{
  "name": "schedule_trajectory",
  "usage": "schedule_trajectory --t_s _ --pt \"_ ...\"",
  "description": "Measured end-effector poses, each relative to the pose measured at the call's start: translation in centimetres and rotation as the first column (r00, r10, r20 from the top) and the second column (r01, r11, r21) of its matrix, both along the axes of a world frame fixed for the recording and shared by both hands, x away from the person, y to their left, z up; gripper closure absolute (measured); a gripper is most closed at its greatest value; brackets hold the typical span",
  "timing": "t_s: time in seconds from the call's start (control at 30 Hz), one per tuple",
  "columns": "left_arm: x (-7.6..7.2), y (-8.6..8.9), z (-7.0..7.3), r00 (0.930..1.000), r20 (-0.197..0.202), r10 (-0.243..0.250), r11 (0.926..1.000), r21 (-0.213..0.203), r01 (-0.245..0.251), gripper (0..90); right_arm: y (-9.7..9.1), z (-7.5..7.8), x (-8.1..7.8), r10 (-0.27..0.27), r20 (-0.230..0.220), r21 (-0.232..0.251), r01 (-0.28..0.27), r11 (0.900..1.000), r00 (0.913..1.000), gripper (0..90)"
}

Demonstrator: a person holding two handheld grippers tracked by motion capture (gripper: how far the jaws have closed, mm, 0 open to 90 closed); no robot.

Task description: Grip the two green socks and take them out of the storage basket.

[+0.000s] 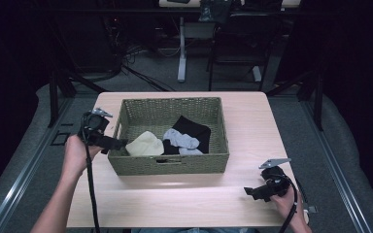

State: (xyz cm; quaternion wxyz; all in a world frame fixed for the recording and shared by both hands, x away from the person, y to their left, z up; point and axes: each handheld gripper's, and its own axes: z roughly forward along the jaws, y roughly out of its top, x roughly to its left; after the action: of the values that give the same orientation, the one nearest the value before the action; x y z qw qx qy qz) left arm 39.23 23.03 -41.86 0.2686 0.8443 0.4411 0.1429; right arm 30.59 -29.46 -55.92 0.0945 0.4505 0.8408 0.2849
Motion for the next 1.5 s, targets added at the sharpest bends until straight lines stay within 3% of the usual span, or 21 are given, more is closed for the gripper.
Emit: schedule_trajectory --t_s 0.37,0.57,0.8,1.1,1.23,1.4,1.5 --pt "3.3 -3.6 -1.3 0.9964 -0.051 -0.068 0.9976 0.005 0.068 0.9 0.0 0.0 0.0 -0.002 0.001 0.008 0.002 1.0 1.0 0.1" --pt "4.8 -4.9 -2.2 0.9943 -0.071 -0.08 0.9967 0.009 0.081 1.2 0.0 0.0 0.0 -0.002 0.001 0.011 0.002 0.9999 1.0 0.1" --pt "6.6 -6.8 -3.6 0.9862 -0.11 -0.123 0.9922 0.002 0.124 1.4 0.1 0.0 0.0 0.001 0.001 0.014 -0.001 0.9999 1.0 0.2" --pt "8.3 -8.1 -5.7 0.9782 -0.156 -0.137 0.9903 0.004 0.139 2.2 0.0 -0.1 0.0 0.0 0.0 0.014 0.0 0.9999 1.0 0.2" --pt "8.8 -8.8 -6.5 0.9726 -0.18 -0.148 0.9882 0.013 0.153 3.4 0.0 -0.1 0.0 -0.001 0.0 0.015 0.001 0.9999 1.0 0.2" --pt "9.5 -9.8 -7.6 0.9563 -0.236 -0.172 0.9815 0.042 0.187 8.0 0.0 -0.1 0.0 -0.003 0.0 0.018 0.003 0.9998 1.0 0.2" --pt "9.9 -10.2 -8.3 0.9505 -0.253 -0.18 0.98 0.036 0.195 15.0 -0.1 -0.1 0.0 -0.005 -0.001 0.017 0.005 0.9998 1.0 0.2"
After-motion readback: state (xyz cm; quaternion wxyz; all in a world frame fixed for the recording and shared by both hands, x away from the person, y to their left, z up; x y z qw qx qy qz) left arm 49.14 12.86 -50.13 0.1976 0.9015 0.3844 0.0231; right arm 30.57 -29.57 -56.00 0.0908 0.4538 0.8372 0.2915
